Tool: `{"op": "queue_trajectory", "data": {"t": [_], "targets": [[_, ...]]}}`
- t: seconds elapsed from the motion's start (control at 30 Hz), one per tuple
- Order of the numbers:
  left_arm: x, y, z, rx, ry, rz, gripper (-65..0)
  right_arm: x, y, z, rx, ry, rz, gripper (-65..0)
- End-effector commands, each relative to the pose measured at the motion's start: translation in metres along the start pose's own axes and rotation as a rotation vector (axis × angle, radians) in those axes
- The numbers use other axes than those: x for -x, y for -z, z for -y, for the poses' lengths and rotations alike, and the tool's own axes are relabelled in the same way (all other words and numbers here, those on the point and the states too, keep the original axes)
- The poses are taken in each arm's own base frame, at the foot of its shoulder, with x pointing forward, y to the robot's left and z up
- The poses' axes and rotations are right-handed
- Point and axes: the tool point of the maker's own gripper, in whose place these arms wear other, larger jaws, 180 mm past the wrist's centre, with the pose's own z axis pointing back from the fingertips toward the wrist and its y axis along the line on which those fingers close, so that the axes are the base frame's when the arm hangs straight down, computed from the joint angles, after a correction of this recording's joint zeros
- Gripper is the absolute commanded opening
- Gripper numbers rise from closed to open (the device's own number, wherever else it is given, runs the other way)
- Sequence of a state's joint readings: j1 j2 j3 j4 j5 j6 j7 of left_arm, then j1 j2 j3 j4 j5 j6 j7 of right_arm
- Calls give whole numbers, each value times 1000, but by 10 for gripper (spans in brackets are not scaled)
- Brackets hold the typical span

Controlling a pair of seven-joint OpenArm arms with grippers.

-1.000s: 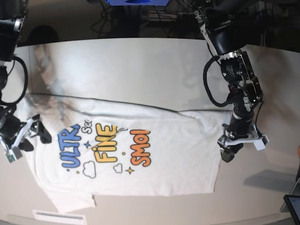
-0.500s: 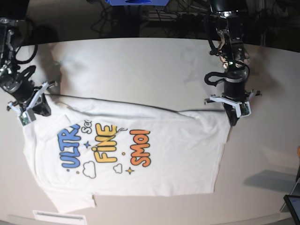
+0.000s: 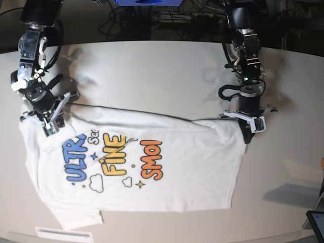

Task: Fold the T-shirt properly
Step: 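Release the shirt and move both grippers back to the collar edge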

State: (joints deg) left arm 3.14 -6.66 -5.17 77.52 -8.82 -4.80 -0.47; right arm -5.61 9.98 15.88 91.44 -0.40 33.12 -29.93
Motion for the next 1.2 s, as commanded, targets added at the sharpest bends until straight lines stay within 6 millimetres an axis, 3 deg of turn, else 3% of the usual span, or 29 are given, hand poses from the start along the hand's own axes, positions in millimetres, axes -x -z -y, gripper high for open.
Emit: {"op": "queue_trajectory", "data": {"t": [0.0,0.23,0.43,0.7,0.9,1.17], "targets": [[-16,5,-1,6,10,55,-650,-11,-2,16,33,11,41,-647],[7,14,-2,4,2,-7,-650,6,12,36,54,87,-6,-647],[34,9,2,33,175,-83,-650,24,11,34,49,105,-43,-647],[63,-15,-3,95,246,-160,-650,50,4,23,34,107,-97,-647],[87,-41,-10,177,349,-224,-650,60,1,19,27,106,-117,-649],[91,-69,-38,225,438,-264,-650,69,-9,21,32,78,-138,-649]]}}
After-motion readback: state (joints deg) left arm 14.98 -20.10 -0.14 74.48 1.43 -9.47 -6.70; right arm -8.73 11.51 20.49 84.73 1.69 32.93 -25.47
